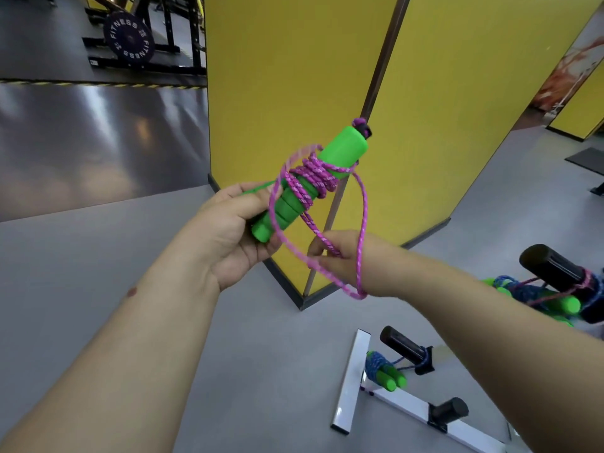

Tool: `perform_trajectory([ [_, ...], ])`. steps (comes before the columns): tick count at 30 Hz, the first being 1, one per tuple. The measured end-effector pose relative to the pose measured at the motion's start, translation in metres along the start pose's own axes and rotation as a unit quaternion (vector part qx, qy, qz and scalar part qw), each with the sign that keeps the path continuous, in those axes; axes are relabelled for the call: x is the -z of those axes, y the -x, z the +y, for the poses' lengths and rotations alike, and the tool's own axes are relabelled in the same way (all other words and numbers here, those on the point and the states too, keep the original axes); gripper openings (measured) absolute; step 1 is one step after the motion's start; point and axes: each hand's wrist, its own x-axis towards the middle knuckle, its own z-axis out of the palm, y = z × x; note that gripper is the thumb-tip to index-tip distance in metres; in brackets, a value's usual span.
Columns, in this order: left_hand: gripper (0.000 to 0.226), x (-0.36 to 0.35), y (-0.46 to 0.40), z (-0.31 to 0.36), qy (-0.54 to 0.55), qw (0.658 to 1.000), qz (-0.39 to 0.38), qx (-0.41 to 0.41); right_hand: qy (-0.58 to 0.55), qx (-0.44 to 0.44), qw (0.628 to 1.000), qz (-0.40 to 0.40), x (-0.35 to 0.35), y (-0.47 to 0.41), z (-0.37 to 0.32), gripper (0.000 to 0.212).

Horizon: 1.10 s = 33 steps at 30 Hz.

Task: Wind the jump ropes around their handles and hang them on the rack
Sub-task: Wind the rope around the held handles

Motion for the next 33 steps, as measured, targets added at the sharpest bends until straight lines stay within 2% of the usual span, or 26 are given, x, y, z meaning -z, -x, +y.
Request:
perform_trajectory([
  [2,0.041,-0.001,0.0,-0.001,0.008,1.0,0.029,-0.006,0.034,-0.009,0.999,-0.002,-0.007,0.003,-0.002,0.01],
  [4,0.033,-0.002,-0.001,-0.004,-0.018,0.996,0.08,-0.022,0.102,0.003,0.995,-0.002,-0.01,0.006,-0.006,0.011],
  [6,0.024,-0.001,-0.001,-0.009,-0.075,0.988,0.129,-0.047,0.171,-0.009,0.985,-0.007,-0.01,0.006,-0.009,0.028],
  [8,0.023,0.0,0.0,-0.008,-0.109,0.982,0.135,-0.079,0.185,-0.061,0.981,0.0,-0.007,0.001,-0.005,0.04],
  [10,0.024,0.004,0.002,-0.002,-0.18,0.967,0.128,-0.126,0.185,-0.093,0.978,0.038,-0.008,-0.005,0.007,0.037],
  [12,0.026,0.007,0.006,0.005,-0.291,0.935,0.107,-0.171,0.108,-0.134,0.981,0.088,-0.011,-0.009,0.02,0.028],
  [14,0.029,0.01,0.009,0.011,-0.394,0.896,0.076,-0.188,-0.064,-0.176,0.974,0.131,-0.014,-0.011,0.027,0.015],
  [16,0.03,0.01,0.011,0.013,-0.431,0.88,0.068,-0.188,-0.145,-0.189,0.96,0.149,-0.015,-0.012,0.028,0.019],
  [18,0.03,0.007,0.014,0.014,-0.385,0.905,0.048,-0.173,-0.137,-0.177,0.964,0.141,-0.017,-0.01,0.027,0.014],
  [20,0.032,0.004,0.017,0.015,-0.273,0.954,0.014,-0.127,-0.119,-0.155,0.975,0.107,-0.022,-0.009,0.026,0.018],
  [22,0.04,-0.001,0.018,0.016,-0.161,0.984,-0.009,-0.072,-0.106,-0.153,0.979,0.078,-0.025,-0.01,0.026,0.024],
  [25,0.037,-0.003,0.018,0.017,-0.064,0.998,-0.011,-0.023,-0.105,-0.171,0.979,0.044,-0.026,-0.011,0.023,0.023],
  [27,0.037,0.0,0.018,0.019,-0.061,0.998,-0.009,-0.005,-0.097,-0.18,0.978,0.049,-0.026,-0.012,0.024,0.022],
  [28,0.034,0.002,0.019,0.021,-0.087,0.996,-0.01,-0.002,-0.131,-0.198,0.969,0.069,-0.027,-0.011,0.026,0.019],
  [29,0.032,0.006,0.021,0.024,-0.136,0.991,-0.014,-0.005,-0.218,-0.227,0.944,0.097,-0.028,-0.011,0.029,0.017],
  [31,0.03,0.013,0.023,0.031,-0.296,0.955,-0.022,-0.025,-0.457,-0.283,0.832,0.139,-0.028,-0.012,0.034,0.019],
  [32,0.031,0.016,0.024,0.033,-0.389,0.92,-0.018,-0.038,-0.542,-0.29,0.774,0.152,-0.026,-0.013,0.037,0.019],
  [33,0.031,0.017,0.024,0.033,-0.474,0.879,-0.011,-0.051,-0.588,-0.287,0.739,0.158,-0.024,-0.014,0.04,0.018],
])
